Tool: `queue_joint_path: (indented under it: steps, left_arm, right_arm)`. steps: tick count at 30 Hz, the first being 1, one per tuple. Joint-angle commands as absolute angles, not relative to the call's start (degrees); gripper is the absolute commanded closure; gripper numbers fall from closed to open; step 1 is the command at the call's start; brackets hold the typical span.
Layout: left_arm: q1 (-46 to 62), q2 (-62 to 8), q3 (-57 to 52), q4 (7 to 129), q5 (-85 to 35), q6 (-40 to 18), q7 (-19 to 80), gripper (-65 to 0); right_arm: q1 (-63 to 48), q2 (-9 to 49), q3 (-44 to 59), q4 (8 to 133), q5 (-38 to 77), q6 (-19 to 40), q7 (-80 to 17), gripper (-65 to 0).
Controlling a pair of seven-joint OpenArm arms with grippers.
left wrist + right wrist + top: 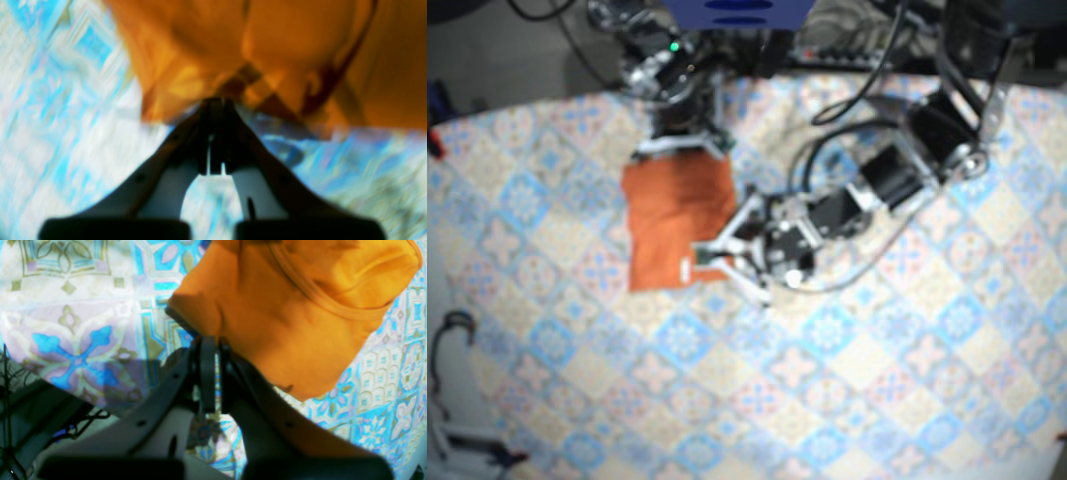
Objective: Fold the T-shirt properly
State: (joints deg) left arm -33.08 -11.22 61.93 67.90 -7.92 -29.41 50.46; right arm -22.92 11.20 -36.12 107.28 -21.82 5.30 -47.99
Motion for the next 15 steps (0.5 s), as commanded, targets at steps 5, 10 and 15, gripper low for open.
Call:
queue_joint_path:
  steps: [5, 10, 15]
  left_arm:
    - [-30.2, -17.2, 53.8, 80.7, -6.7, -29.3, 54.9, 0.0]
    - [-25.9, -23.3, 49.5, 88.6, -6.9, -29.3, 56.2, 0.0]
    - [-17.7, -31.1, 43.6, 97.0, -6.9, -29.3, 56.2, 0.0]
  right_arm:
    - [-24.4, 10.9, -35.4, 109.1, -25.2, 4.8, -47.1, -1.9]
    - [-24.7, 9.2, -35.6, 109.9, -31.0, 4.8, -47.1, -2.0]
    - [-28.4, 8.4, -35.0, 110.3, -40.6, 4.8, -47.1, -2.0]
